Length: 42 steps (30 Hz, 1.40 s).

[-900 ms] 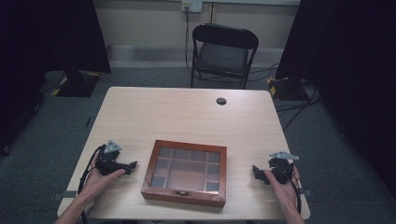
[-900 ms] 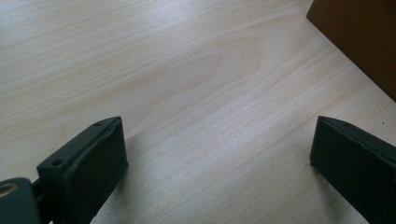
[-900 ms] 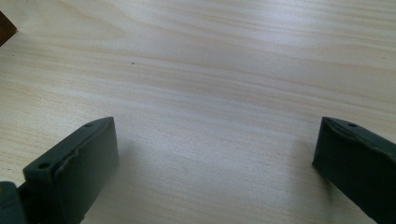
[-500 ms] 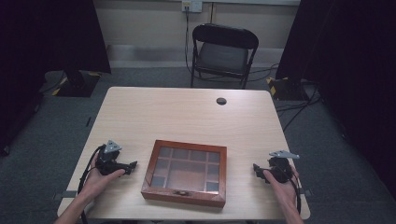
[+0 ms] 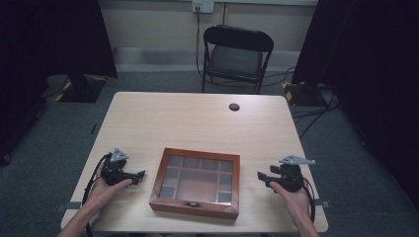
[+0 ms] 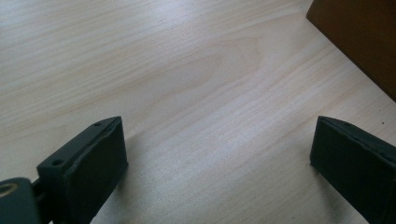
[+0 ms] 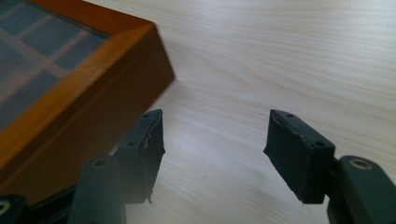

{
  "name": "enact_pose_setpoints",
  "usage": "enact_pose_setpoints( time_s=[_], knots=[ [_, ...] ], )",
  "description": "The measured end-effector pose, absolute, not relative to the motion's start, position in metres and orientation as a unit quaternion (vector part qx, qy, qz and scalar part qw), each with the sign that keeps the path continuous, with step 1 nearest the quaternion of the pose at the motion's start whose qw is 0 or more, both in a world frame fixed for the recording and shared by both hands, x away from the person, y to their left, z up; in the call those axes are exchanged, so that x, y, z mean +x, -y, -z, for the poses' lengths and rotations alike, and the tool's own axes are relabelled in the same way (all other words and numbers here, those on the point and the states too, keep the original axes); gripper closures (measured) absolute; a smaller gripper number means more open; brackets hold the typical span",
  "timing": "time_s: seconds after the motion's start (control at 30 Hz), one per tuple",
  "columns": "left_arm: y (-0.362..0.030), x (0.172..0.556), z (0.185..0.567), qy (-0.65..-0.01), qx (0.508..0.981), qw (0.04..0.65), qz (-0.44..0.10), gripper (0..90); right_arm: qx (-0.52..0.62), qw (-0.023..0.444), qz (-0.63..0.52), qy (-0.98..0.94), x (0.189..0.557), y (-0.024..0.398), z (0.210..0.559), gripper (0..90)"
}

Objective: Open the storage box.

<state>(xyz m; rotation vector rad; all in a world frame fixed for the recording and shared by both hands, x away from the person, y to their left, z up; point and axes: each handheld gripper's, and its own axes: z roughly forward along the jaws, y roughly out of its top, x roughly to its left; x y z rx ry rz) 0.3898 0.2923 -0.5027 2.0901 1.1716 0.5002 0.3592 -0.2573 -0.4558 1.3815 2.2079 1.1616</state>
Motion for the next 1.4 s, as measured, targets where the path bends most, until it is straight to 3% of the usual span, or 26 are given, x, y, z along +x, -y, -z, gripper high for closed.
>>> enact_pose_setpoints(
  time_s=[0.23, 0.67, 1.17, 1.4],
  knots=[
    [-0.292, 0.39, 0.503, -0.45, 0.803, 0.34, -0.192, 3.0, 0.434, 0.118, -0.431, -0.782, 0.353, 0.23, 0.442, 38.0],
    [-0.292, 0.389, 0.503, -0.451, 0.803, 0.338, -0.195, 3.4, 0.333, 0.065, -0.459, -0.821, 0.351, 0.166, 0.421, 54.2],
    [-0.292, 0.388, 0.503, -0.454, 0.8, 0.341, -0.195, 4.1, 0.212, -0.026, -0.46, -0.862, 0.326, 0.103, 0.431, 75.2],
    [-0.292, 0.388, 0.503, -0.455, 0.799, 0.342, -0.193, 4.3, 0.177, -0.046, -0.452, -0.873, 0.319, 0.085, 0.438, 77.9]
  ],
)
